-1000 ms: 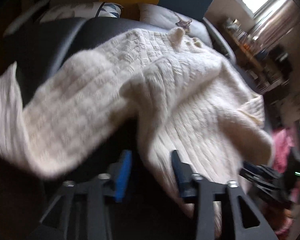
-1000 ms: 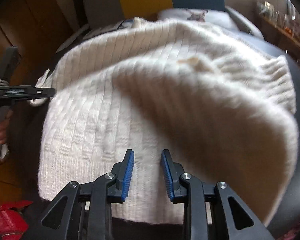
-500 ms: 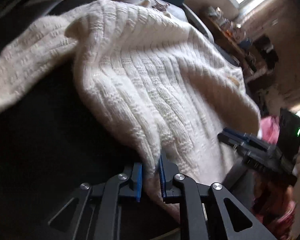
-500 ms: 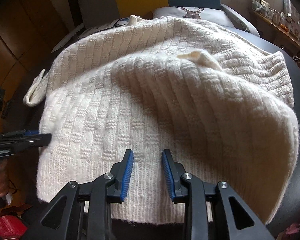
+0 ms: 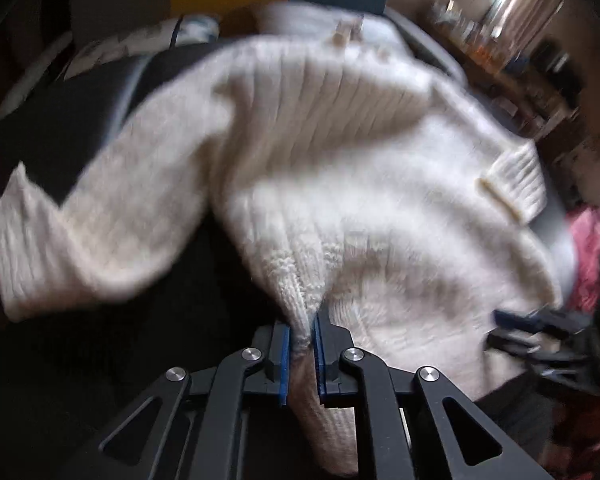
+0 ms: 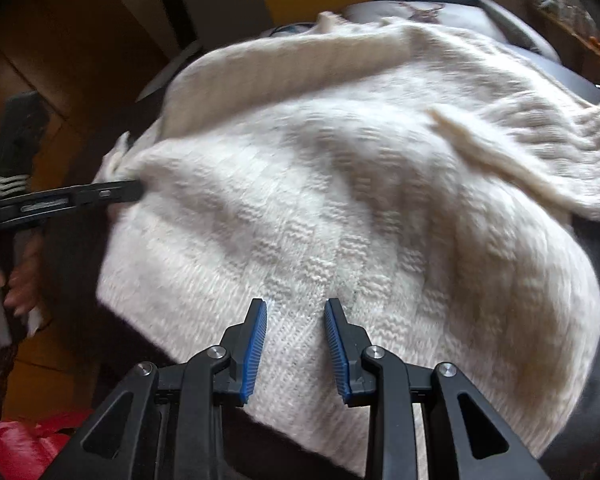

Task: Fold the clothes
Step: 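Grasp the sleeve cuff with the right gripper and lift it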

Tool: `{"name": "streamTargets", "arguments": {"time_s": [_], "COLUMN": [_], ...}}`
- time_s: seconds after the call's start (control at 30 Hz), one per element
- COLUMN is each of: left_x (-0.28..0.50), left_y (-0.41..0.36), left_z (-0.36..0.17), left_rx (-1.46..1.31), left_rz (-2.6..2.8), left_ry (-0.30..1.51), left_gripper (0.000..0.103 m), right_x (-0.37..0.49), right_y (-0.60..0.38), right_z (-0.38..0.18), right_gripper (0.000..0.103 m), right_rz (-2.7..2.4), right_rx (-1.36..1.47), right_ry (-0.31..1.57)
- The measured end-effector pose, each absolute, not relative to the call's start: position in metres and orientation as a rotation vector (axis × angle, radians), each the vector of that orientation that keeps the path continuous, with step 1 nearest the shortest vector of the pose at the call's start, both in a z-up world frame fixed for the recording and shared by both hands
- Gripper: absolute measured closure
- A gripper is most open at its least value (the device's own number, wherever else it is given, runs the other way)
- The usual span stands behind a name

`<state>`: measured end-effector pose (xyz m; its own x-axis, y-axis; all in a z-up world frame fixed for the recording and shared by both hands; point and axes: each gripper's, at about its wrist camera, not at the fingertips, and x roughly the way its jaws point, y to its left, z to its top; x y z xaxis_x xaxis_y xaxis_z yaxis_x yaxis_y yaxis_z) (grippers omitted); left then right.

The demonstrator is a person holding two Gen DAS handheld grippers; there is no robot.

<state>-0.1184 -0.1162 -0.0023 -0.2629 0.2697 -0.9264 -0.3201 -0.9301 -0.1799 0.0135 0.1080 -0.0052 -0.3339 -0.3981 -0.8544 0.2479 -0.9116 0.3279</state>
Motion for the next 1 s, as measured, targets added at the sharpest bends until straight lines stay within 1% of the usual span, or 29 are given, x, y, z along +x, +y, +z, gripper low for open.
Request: {"name": "streamTargets", "arguments": {"time_s": [0.13, 0.23, 0.27, 0.33, 0.43, 0.47, 0.5, 0.53, 0.57, 0.63, 0.73, 0.8, 0.87, 0.93, 1.0], "left_x": [-0.103, -0.089, -0.086, -0.079, -0.075, -0.075, -0.077, -0.079, -0.082, -0.086, -0.087, -0.091, -0.098, -0.106, -0.111], "left_y": [-0.113, -0.11, -0.109, -0.111, -0.114, -0.113, -0.109, -0.103, -0.096, -0.077, -0.032, -0.008, 0.006, 0.012, 0.011], "left_z": [-0.004, 0.0, 0.003, 0.016, 0.039, 0.046, 0.051, 0.053, 0.053, 0.049, 0.036, 0.022, 0.009, -0.005, -0.019], "left_rx": [-1.586, -1.554, -1.541, -1.506, -1.409, -1.368, -1.331, -1.311, -1.308, -1.301, -1.278, -1.284, -1.313, -1.365, -1.425], "left_rz": [2.25, 2.246, 2.253, 2.295, 2.414, 2.458, 2.491, 2.496, 2.474, 2.436, 2.408, 2.401, 2.395, 2.406, 2.429], "left_ry": [0.056, 0.045, 0.045, 0.049, 0.128, 0.168, 0.203, 0.228, 0.243, 0.293, 0.459, 0.549, 0.58, 0.573, 0.547], "left_gripper": [0.091, 0.088, 0.084, 0.08, 0.068, 0.058, 0.048, 0.046, 0.046, 0.046, 0.046, 0.046, 0.044, 0.034, 0.011], "right_x": [0.021, 0.022, 0.022, 0.026, 0.035, 0.036, 0.035, 0.031, 0.023, 0.01, -0.011, -0.023, -0.035, -0.051, -0.063], "right_y": [0.096, 0.1, 0.102, 0.111, 0.138, 0.152, 0.164, 0.175, 0.182, 0.189, 0.196, 0.189, 0.18, 0.173, 0.17], "right_z": [-0.006, -0.006, -0.004, 0.003, 0.026, 0.034, 0.042, 0.046, 0.048, 0.047, 0.043, 0.04, 0.036, 0.027, 0.012], "right_gripper": [0.072, 0.072, 0.072, 0.072, 0.072, 0.071, 0.068, 0.066, 0.064, 0.064, 0.063, 0.063, 0.063, 0.063, 0.063], "right_rz": [-2.288, -2.281, -2.278, -2.298, -2.415, -2.47, -2.525, -2.567, -2.595, -2.615, -2.628, -2.63, -2.628, -2.636, -2.628], "right_rx": [1.488, 1.483, 1.481, 1.448, 1.325, 1.283, 1.254, 1.244, 1.253, 1.279, 1.323, 1.336, 1.349, 1.398, 1.489], "right_ry": [-0.115, -0.153, -0.169, -0.186, -0.207, -0.217, -0.215, -0.208, -0.194, -0.173, -0.142, -0.085, -0.015, 0.056, 0.111]}}
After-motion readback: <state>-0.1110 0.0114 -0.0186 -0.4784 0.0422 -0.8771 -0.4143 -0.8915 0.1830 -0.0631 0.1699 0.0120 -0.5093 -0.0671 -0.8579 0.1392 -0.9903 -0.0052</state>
